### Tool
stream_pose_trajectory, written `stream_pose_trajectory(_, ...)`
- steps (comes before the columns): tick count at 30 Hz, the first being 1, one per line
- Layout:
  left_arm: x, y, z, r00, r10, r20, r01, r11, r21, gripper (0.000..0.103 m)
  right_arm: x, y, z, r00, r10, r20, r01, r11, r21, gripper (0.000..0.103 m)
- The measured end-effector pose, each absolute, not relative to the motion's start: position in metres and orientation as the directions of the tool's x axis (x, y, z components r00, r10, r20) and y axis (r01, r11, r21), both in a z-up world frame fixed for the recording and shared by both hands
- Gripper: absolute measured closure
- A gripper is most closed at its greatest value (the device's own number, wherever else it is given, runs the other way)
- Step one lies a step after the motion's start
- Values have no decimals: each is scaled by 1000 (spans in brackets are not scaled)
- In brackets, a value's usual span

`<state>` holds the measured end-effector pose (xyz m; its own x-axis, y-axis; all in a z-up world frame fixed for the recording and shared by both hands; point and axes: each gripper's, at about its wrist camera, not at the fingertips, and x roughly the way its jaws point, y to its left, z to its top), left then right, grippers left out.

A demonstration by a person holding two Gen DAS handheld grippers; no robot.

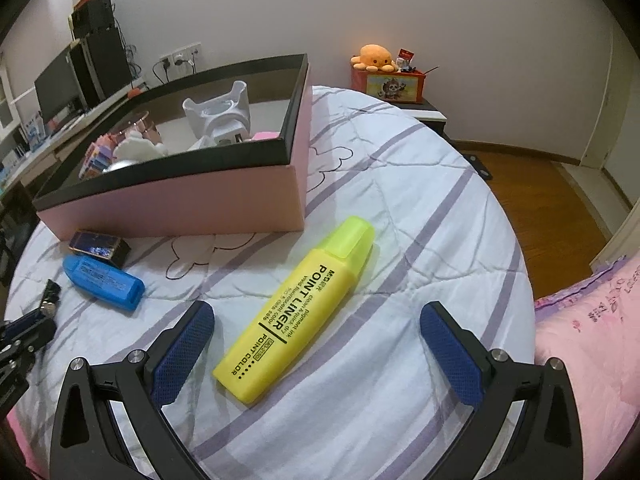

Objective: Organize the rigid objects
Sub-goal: 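Grasp the black claw hair clip with the left tool while the right tool grasps the yellow highlighter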

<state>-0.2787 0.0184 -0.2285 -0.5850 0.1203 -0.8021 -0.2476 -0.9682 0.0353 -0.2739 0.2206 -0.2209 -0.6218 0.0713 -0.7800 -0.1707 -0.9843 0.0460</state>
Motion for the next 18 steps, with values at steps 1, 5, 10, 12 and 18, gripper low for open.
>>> stream_pose_trajectory(1,-279,18,-229,-586,123,-801,-247,-968,32,81,-275,220,-221,-618,75,-782,-169,-985,39,0)
stream_pose_trajectory(5,-279,17,-230,-589,133,-797,-252,-968,25,80,-279,218,-221,-616,86,-783,-168,-986,23,0)
stream_pose_trajectory(10,-277,13,-231,-589,152,-794,-263,-965,10,79,-284,204,-219,-622,101,-776,-106,-993,-45,10)
stream_pose_trajectory(12,-276,13,-231,-588,161,-793,-269,-963,3,78,-283,202,-218,-629,75,-773,-73,-997,-37,17)
stream_pose_trajectory(18,-276,14,-232,-585,186,-789,-285,-958,-14,67,-279,195,-216,-647,21,-762,5,-999,-32,46)
